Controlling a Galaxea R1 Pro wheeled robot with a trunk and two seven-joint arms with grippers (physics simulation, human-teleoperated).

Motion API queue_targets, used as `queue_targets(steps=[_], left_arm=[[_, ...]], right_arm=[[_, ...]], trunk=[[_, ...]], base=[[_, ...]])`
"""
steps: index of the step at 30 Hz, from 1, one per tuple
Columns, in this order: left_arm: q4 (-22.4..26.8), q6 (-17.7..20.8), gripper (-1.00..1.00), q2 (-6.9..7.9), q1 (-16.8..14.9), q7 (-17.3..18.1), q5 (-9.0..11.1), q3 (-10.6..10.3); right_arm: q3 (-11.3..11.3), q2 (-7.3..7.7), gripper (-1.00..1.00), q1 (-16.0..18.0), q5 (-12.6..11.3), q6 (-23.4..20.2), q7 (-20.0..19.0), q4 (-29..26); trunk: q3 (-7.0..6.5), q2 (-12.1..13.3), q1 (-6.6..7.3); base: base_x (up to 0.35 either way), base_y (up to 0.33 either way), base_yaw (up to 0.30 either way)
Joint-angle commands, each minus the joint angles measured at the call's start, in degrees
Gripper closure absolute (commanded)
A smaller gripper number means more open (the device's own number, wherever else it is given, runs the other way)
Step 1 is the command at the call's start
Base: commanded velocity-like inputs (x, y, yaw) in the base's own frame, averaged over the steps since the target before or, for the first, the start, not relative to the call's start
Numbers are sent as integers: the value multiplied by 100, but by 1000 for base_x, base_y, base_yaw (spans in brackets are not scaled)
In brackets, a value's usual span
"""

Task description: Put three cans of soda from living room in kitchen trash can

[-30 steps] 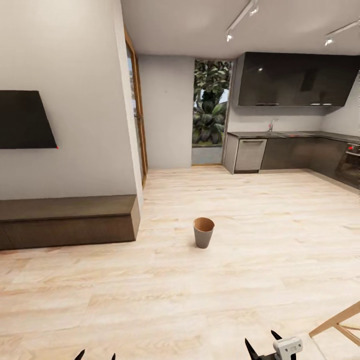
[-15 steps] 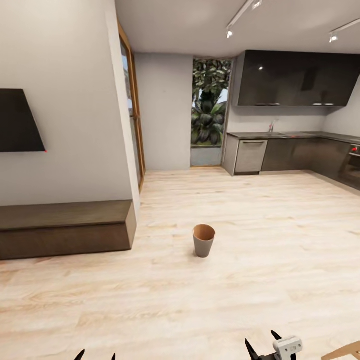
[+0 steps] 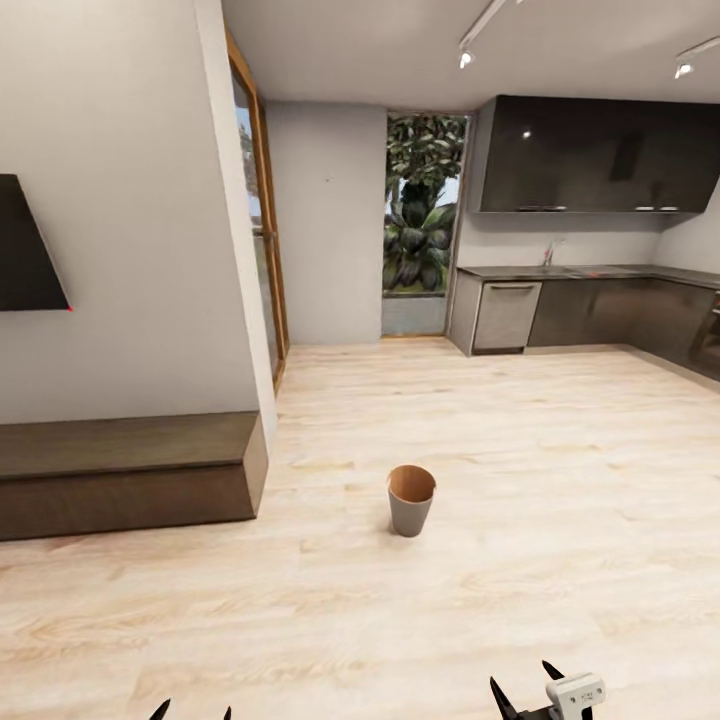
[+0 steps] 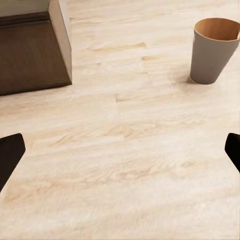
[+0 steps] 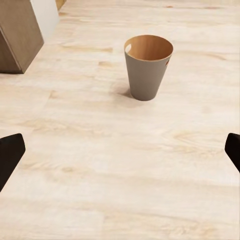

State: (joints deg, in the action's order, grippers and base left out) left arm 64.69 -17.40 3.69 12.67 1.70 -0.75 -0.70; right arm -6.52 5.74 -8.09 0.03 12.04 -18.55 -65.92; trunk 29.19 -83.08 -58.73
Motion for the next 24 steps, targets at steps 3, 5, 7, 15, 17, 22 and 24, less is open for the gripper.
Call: queue_targets(steps=[3,5,7,15,17,22,24], left_arm=[[0,0,-100,0,-1,-2,-2,0],[0,0,-100,0,-1,-3,-3,0],[0,0,-100,0,-2,-3,0,0],[0,0,-100,0,-2,-3,4,2],[0,0,-100,0,-2,-3,5,1],[0,0,-100,0,-2,-3,5,0],[0,0,-100,0,-2,-3,5,2]], right_arm=[[1,0,-100,0,-5,0,0,0],[1,-1,-100,0,-8,0,0,0],[1,-2,-100,0,-10,0,0,0],[2,-2,-100,0,-12,0,1,0],[2,-2,-100,0,-12,0,1,0],[2,-2,-100,0,-12,0,1,0],[2,-2,-100,0,-12,0,1,0]], trunk=[[0,0,0],[-2,0,0],[-6,0,0],[-34,0,0],[-42,0,0],[-60,0,0],[-64,0,0]], base=[[323,0,0],[323,0,-35],[323,0,-101],[323,0,-192],[323,0,-201],[323,0,-175],[323,0,-122]])
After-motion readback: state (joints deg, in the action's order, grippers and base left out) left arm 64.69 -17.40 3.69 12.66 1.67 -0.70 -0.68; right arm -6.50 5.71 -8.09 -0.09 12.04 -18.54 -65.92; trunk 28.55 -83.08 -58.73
